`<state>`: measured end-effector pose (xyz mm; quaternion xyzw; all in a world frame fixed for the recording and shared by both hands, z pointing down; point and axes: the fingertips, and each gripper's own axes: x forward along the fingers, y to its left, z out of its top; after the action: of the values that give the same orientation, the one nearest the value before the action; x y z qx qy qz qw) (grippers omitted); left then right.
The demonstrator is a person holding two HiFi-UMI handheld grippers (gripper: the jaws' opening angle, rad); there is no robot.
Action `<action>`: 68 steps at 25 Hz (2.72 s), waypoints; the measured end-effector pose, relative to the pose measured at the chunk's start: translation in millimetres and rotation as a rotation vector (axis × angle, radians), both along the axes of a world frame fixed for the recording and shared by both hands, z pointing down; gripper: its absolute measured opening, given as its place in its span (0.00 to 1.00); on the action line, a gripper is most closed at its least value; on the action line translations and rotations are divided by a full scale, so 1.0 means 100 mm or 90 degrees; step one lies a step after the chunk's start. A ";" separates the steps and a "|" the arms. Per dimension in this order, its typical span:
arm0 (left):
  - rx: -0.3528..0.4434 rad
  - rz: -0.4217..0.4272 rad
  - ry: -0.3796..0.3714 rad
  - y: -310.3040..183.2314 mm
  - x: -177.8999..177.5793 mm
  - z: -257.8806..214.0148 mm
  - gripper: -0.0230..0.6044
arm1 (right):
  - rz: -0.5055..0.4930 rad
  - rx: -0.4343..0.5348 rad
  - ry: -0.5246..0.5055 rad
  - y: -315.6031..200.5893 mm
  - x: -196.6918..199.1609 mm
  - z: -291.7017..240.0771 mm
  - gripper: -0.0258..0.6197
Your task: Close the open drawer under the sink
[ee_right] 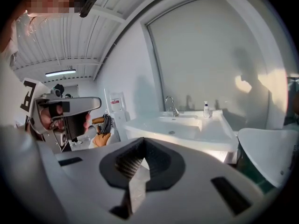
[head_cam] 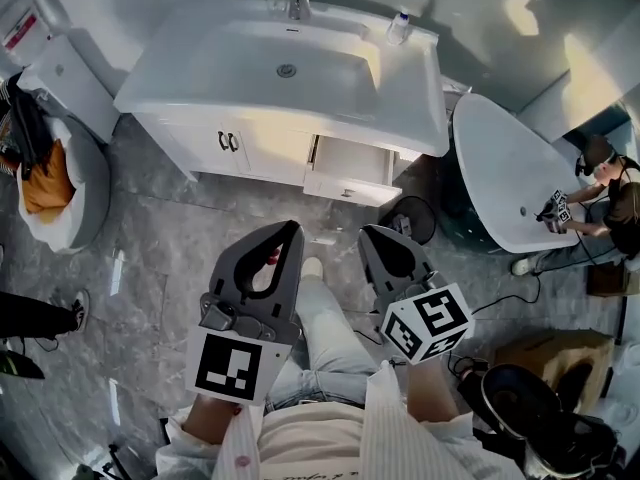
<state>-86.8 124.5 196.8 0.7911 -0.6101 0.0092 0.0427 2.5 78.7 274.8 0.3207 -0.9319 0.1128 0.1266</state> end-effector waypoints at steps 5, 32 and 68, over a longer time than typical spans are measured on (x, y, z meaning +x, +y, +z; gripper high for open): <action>0.007 0.007 -0.002 -0.55 -0.04 -0.12 0.06 | 0.008 0.002 -0.004 -0.51 -0.05 -0.09 0.05; -0.007 0.147 -0.021 -2.25 0.33 -0.13 0.06 | 0.135 -0.001 -0.007 -1.91 0.24 -0.19 0.05; -0.230 0.173 -0.017 -2.42 0.61 2.44 0.06 | 0.177 -0.190 0.081 -1.99 0.40 2.22 0.05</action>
<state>-26.1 -117.8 440.3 0.8453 -0.4869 0.1344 0.1742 42.5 -119.9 496.6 0.4302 -0.8418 0.2453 0.2146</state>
